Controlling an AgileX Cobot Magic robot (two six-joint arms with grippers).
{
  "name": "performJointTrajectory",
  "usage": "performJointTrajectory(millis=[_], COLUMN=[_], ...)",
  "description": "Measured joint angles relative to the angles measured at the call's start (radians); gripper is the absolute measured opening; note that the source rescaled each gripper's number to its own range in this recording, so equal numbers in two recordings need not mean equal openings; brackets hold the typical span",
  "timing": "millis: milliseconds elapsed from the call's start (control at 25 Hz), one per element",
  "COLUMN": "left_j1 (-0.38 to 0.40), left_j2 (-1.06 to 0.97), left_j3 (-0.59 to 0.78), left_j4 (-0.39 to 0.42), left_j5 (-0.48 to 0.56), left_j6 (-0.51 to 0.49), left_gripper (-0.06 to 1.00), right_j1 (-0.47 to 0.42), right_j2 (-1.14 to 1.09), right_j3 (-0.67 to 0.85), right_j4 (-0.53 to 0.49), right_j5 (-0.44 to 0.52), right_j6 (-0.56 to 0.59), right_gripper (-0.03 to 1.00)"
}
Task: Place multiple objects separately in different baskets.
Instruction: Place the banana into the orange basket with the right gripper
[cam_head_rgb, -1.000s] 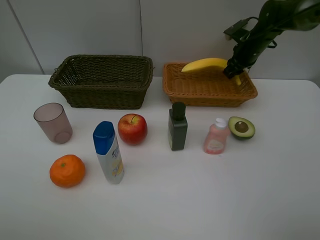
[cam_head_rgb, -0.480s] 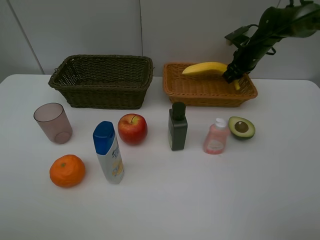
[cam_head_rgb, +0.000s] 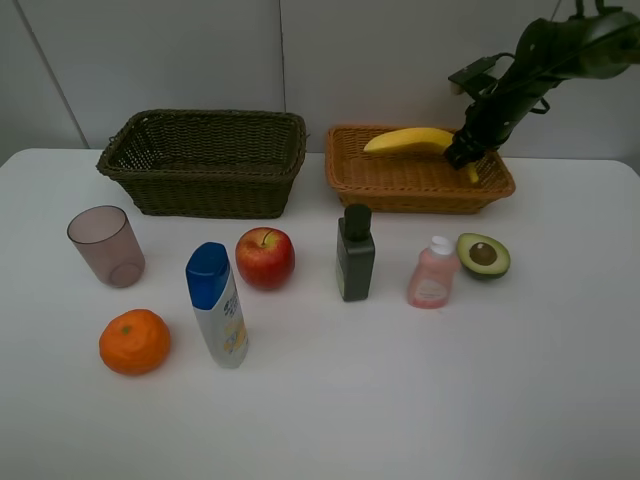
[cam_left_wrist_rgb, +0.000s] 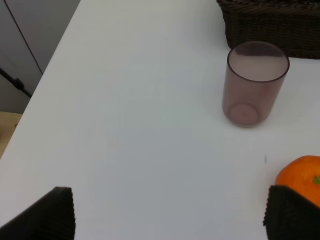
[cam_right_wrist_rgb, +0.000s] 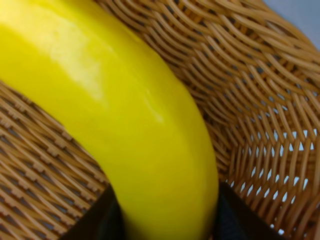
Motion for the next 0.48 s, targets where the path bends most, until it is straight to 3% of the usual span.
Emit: performJointTrajectory(millis=[280, 360, 480], left_j1=[0.0, 0.0, 0.0], left_j2=[0.0, 0.0, 0.0], left_j3=[0.0, 0.0, 0.0], left_j4=[0.0, 0.0, 0.0], left_j5=[0.0, 0.0, 0.0], left_j6=[0.0, 0.0, 0.0], left_gripper=[1.0, 1.0, 1.0], right_j1=[0.0, 0.0, 0.0], right_j2=[0.0, 0.0, 0.0], right_j3=[0.0, 0.0, 0.0], right_j4=[0.0, 0.0, 0.0], right_j5=[0.005, 0.006, 0.006], right_j6=[-0.001, -0.001, -0.001], right_gripper=[0.06, 0.13, 0.32])
